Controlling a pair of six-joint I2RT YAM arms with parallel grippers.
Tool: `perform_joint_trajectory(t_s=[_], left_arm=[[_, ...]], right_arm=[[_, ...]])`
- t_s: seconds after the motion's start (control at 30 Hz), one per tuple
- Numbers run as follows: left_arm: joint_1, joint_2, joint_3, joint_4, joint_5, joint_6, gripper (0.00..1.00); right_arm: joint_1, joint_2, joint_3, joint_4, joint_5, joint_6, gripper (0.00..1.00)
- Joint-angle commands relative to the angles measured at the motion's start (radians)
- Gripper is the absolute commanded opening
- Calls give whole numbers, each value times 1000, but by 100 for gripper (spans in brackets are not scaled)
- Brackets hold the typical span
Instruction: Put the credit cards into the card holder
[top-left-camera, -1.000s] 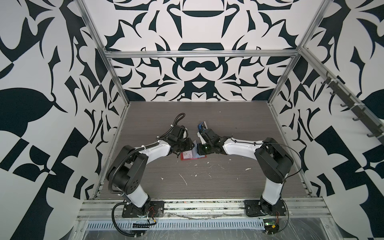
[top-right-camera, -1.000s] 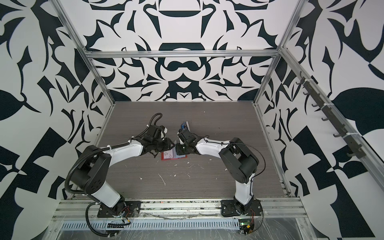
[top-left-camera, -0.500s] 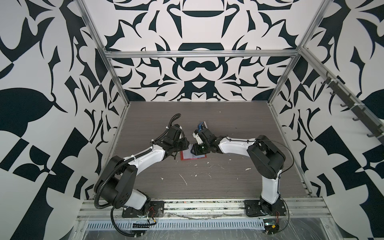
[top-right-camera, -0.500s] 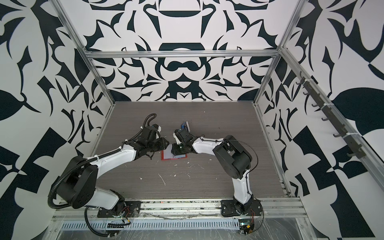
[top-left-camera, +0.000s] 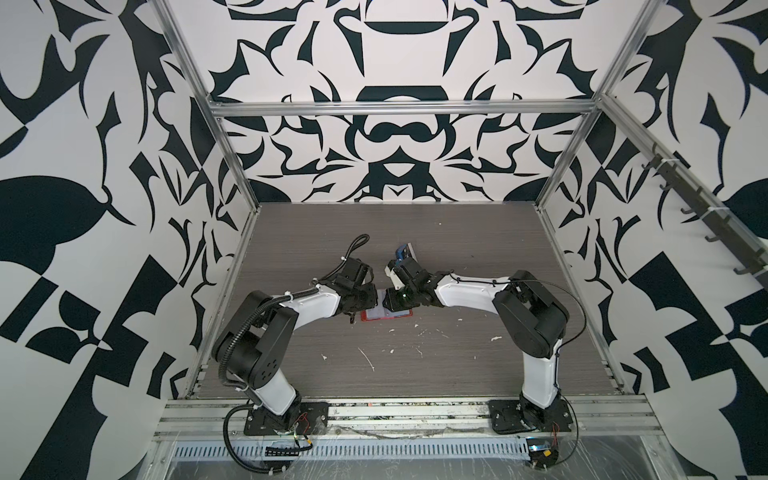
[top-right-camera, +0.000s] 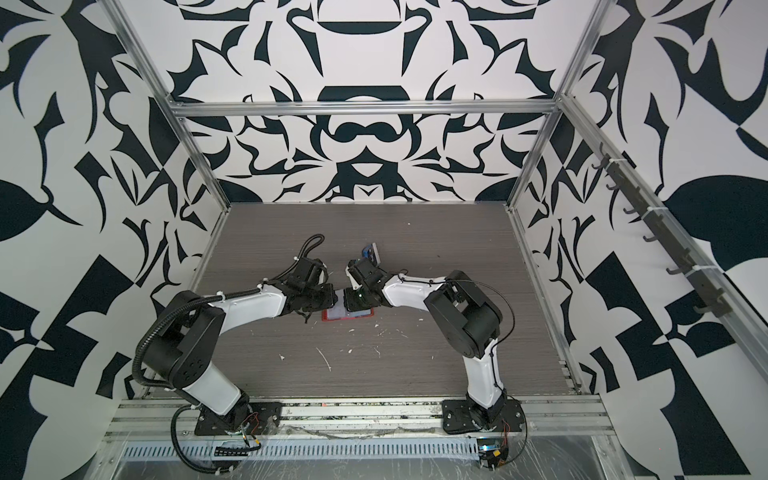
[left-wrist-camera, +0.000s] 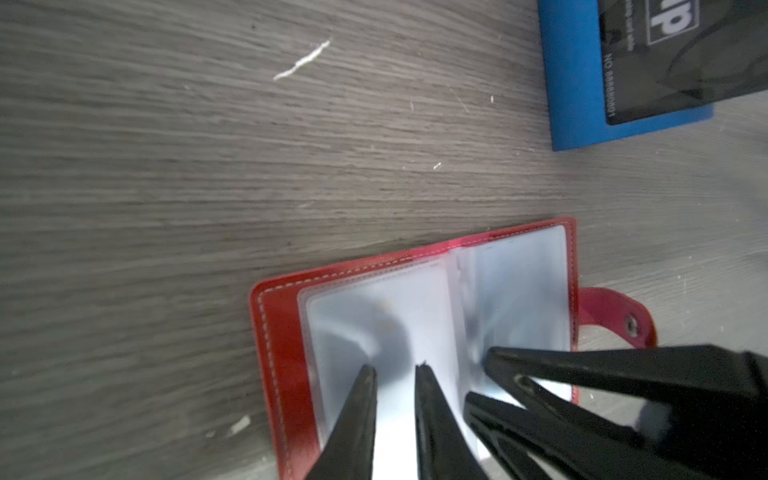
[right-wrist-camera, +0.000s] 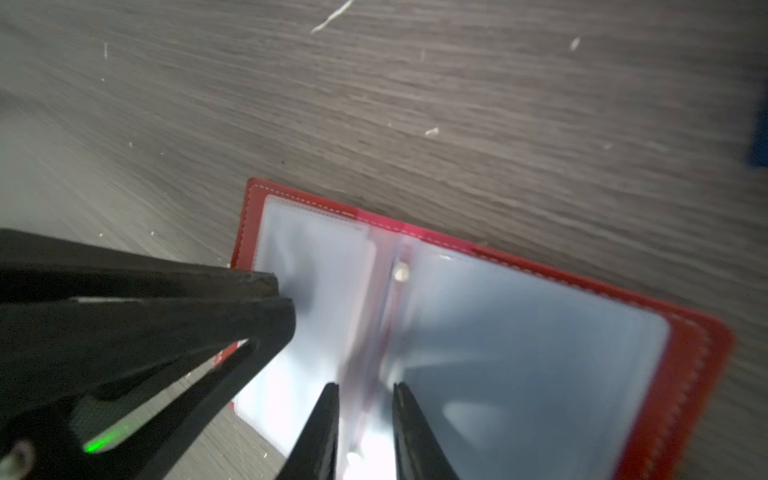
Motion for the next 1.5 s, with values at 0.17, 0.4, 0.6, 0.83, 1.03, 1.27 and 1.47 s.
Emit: perform_joint_trajectory(t_s=[0.17,0.4,0.6,0.83,1.03,1.27,1.47], left_arm=[[-4,7,106,-115,-27,44,29],[0,69,280,-190,-23,83,35],[13,191,449,-234,25,84,38],[56,334,612,-240,135,23,42],[90,463,738,-238,241,-24,43],[97,545,831,-276,284,-22,46],[99,592,858,-284,330,-35,46]], right_arm=[[-21,-182,-2,-114,207,-66,32],[-111,-197,93,-219,195,-116,34],[-179,-144,231,-332,178,-166,37],[-250,-44,393,-436,128,-221,42],[-279,58,535,-521,90,-272,46],[-293,151,650,-565,54,-285,47],[-294,207,722,-590,26,-285,47]])
